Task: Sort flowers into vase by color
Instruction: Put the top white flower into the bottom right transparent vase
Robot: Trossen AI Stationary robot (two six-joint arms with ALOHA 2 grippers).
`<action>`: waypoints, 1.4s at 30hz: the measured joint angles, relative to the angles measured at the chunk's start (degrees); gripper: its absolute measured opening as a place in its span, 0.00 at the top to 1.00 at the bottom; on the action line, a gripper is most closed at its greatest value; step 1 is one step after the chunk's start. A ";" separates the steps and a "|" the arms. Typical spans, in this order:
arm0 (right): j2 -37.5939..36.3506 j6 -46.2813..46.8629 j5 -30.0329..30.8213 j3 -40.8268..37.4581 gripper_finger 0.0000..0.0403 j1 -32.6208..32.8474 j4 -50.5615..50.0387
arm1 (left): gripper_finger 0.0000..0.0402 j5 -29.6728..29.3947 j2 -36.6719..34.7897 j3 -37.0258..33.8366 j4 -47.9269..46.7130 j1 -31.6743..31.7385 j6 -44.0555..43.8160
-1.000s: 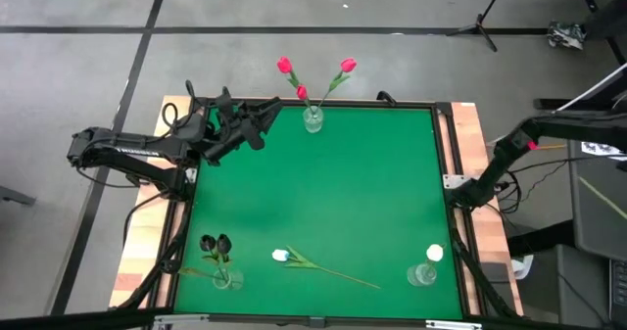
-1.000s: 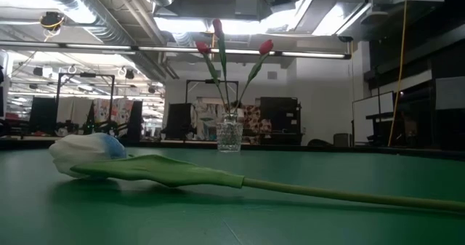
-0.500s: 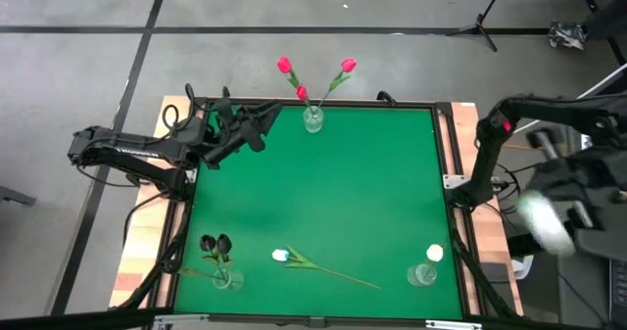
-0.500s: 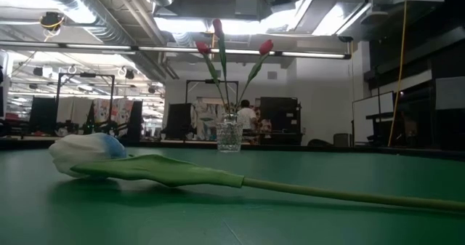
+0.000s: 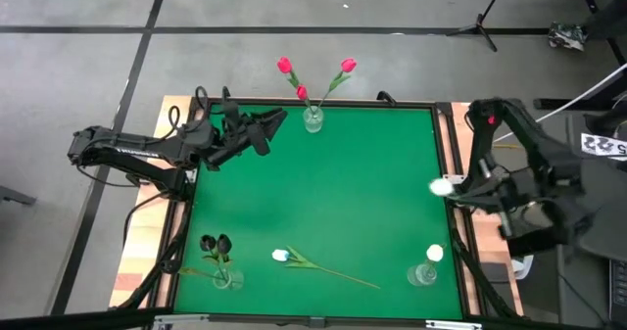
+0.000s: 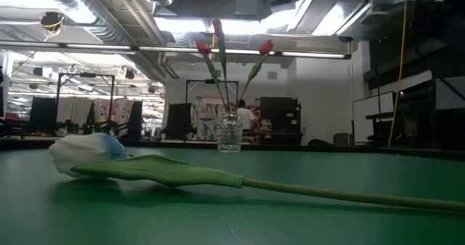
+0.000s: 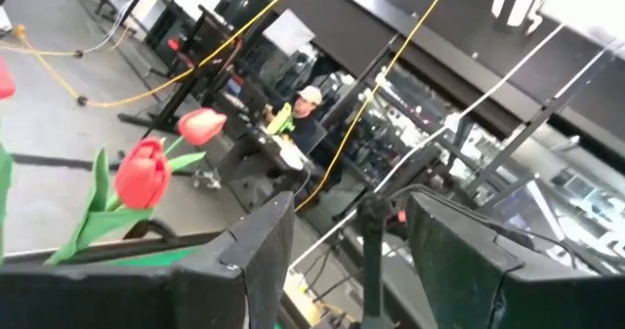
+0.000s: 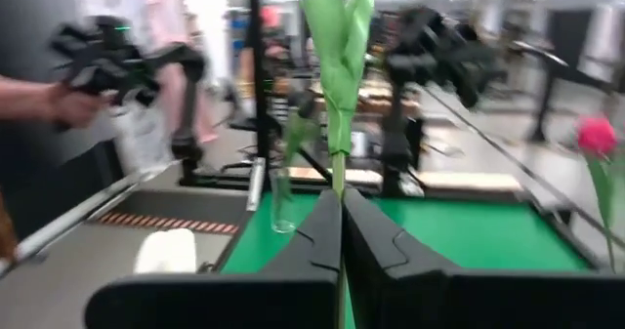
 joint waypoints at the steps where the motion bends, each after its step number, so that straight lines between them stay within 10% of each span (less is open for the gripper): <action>1: -0.35 0.04 0.00 -2.34 1.00 -1.88 3.48 | 0.52 0.02 0.00 0.00 -0.64 -0.02 -0.26; 13: 2.28 -0.24 0.13 -16.64 1.00 -21.65 28.10 | 0.52 0.02 0.00 0.00 -1.01 -0.35 -0.68; 22: 11.44 -0.26 0.14 -16.37 1.00 -22.76 31.90 | 0.52 0.04 0.00 0.00 -1.31 -0.84 0.20; 34: 18.88 -8.66 0.24 8.93 1.00 -18.89 13.96 | 0.52 0.22 2.89 0.00 -3.14 -2.49 -2.12; 42: 19.36 -10.51 0.16 19.90 1.00 -4.01 12.72 | 0.52 0.26 3.21 0.00 -2.41 -3.21 -3.04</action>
